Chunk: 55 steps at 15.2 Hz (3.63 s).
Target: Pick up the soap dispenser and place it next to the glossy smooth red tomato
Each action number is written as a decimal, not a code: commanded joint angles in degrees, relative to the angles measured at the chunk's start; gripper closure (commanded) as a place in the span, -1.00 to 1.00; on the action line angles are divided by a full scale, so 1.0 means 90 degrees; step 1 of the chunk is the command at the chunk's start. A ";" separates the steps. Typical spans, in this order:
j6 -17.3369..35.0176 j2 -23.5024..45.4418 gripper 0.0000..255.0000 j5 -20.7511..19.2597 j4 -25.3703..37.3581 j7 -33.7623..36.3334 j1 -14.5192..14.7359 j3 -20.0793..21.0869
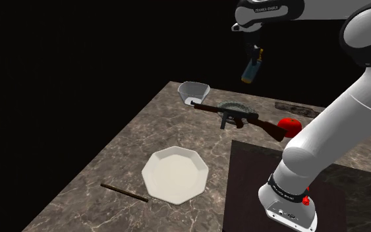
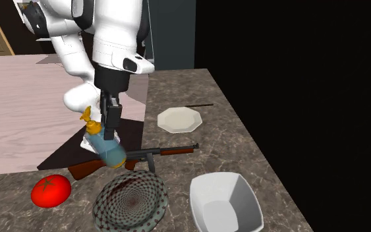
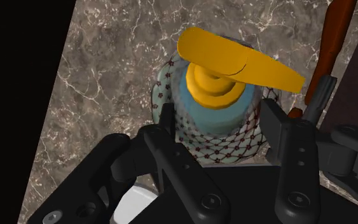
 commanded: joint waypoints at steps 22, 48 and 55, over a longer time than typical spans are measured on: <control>0.1429 -0.0910 1.00 -0.0763 -0.1538 -0.1489 -0.0873 -0.1387; 0.3662 -0.0186 1.00 -0.1133 -0.3136 -0.0836 -0.0987 -0.1868; 0.4332 0.0227 1.00 -0.1192 -0.3420 -0.0678 -0.1004 -0.2007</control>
